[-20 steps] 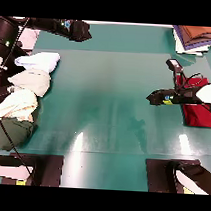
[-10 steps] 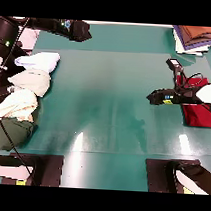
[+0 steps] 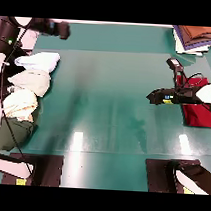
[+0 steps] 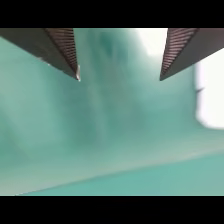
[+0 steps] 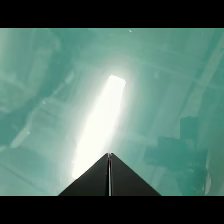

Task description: Fold the shirts.

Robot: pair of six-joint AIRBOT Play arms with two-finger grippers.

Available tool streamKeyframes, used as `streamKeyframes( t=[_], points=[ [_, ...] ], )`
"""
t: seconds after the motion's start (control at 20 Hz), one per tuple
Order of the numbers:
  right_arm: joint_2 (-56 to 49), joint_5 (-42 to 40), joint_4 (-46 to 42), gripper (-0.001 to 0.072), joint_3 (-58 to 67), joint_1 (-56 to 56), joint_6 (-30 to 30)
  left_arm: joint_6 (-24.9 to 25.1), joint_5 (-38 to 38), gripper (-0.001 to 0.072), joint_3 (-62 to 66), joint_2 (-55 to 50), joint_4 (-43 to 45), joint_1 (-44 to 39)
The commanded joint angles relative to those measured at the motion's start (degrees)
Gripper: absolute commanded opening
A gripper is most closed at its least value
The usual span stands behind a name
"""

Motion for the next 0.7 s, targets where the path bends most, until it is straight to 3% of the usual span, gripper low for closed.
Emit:
streamKeyframes(
  t=[0.0, 0.3, 0.5, 0.55, 0.6, 0.65],
  points=[
    [0.0, -0.4, 0.0, 0.0016, 0.0, 0.1, 0.0, -3.7, -1.0, 0.0587, -2.6, -5.9, 6.4, 7.5],
    [0.0, -0.4, 0.5, 0.0016, 0.0, 0.1, 0.0, -3.8, 1.2, 0.0587, -4.6, -18.1, 6.3, 14.3],
    [0.0, -0.4, 0.5, 0.0016, 0.0, 0.1, 0.0, -5.2, 4.8, 0.0584, -4.3, -20.7, 6.4, 15.0],
    [0.0, -0.4, 0.5, 0.0016, 0.0, 0.1, 0.0, -5.8, 4.6, 0.0427, -3.7, -20.7, 6.4, 15.0],
    [0.0, -0.4, 0.5, 0.0016, 0.0, 0.1, 0.0, -6.1, 3.7, 0.0119, -2.3, -20.7, 6.4, 15.0],
    [0.0, -0.4, 0.4, 0.0015, 0.3, 0.1, 0.0, -6.1, 2.3, 0.0033, -0.3, -20.7, 6.4, 15.0]
  ],
)
